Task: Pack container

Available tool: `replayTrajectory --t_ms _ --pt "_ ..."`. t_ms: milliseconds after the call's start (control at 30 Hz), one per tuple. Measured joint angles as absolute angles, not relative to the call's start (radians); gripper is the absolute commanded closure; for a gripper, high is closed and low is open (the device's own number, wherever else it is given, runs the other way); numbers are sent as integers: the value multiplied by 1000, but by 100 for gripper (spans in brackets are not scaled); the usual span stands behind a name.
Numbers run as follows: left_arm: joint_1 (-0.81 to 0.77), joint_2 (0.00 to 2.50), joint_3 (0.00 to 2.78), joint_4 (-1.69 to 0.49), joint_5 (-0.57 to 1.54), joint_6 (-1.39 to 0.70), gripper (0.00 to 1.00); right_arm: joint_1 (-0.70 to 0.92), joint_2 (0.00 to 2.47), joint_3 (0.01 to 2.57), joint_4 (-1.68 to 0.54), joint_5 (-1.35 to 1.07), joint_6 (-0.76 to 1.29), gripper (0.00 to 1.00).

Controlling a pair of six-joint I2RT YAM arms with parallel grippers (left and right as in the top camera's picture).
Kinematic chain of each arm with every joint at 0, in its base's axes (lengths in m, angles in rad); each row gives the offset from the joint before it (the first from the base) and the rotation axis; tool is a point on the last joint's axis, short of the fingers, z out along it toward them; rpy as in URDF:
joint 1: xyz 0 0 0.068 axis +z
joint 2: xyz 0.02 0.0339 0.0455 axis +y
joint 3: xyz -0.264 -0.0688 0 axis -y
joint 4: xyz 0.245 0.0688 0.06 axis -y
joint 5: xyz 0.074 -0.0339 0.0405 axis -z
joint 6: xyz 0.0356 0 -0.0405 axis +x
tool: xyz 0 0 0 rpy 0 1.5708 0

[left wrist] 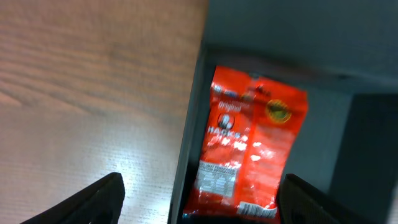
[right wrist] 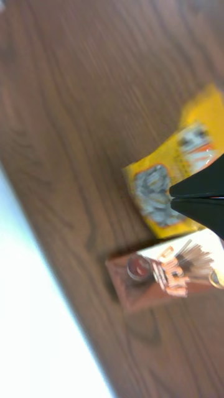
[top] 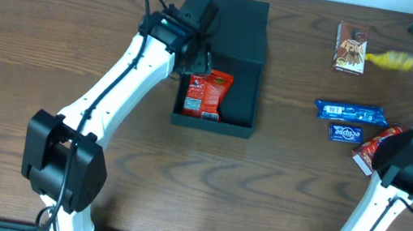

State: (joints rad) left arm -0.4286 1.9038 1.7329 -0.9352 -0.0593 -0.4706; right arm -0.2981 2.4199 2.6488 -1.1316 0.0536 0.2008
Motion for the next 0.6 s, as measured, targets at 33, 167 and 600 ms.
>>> replayTrajectory --t_ms 33,167,600 --pt "-424 1904 1752 -936 -63 -469 18 -290 2400 2683 -1159 52 198 99" --pt "-403 1904 1801 -933 -96 -459 18 -227 2307 2740 -1232 49 178 99" --pt "-368 1904 1820 -935 -120 -400 18 -263 2430 2531 -1246 158 148 1"
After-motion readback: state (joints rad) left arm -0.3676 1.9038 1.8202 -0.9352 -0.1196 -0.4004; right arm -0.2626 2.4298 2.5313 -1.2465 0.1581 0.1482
